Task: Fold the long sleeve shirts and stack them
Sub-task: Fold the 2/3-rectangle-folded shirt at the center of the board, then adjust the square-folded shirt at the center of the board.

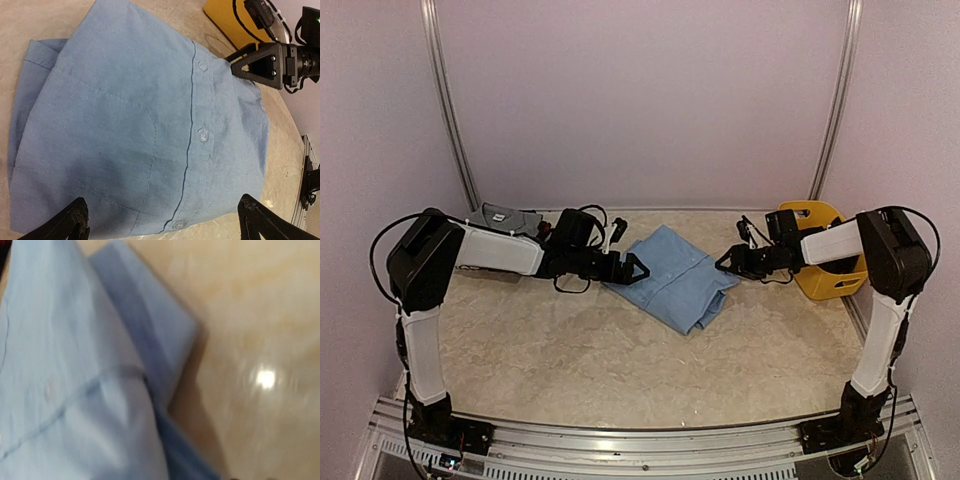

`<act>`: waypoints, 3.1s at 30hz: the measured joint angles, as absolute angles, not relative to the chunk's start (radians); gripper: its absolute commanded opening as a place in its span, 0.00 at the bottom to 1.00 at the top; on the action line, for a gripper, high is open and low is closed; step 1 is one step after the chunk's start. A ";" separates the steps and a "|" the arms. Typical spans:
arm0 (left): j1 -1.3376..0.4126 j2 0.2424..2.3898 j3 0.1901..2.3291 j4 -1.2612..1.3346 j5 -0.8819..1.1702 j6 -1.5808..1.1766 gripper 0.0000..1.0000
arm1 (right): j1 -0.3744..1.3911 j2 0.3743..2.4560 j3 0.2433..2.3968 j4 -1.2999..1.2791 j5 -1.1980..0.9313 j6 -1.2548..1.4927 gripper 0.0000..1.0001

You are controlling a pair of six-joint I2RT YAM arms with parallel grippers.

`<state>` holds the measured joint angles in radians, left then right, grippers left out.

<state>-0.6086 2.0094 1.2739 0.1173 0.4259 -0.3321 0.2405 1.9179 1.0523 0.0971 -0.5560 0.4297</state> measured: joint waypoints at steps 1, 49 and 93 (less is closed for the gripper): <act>-0.621 2.009 1.260 0.122 0.410 -0.332 0.99 | 0.241 1.929 1.081 0.078 -0.548 0.416 0.54; -0.675 1.603 0.857 0.138 -0.042 -0.311 0.99 | 0.543 1.647 0.837 0.157 -0.598 0.583 0.00; -0.802 1.897 1.050 0.246 0.045 -0.211 0.99 | 0.415 2.020 1.349 -0.257 -0.177 0.172 0.70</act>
<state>-0.8024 1.8973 1.0496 0.2459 0.0452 -0.2111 0.4149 2.0197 1.3495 -0.2565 -0.1772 0.1722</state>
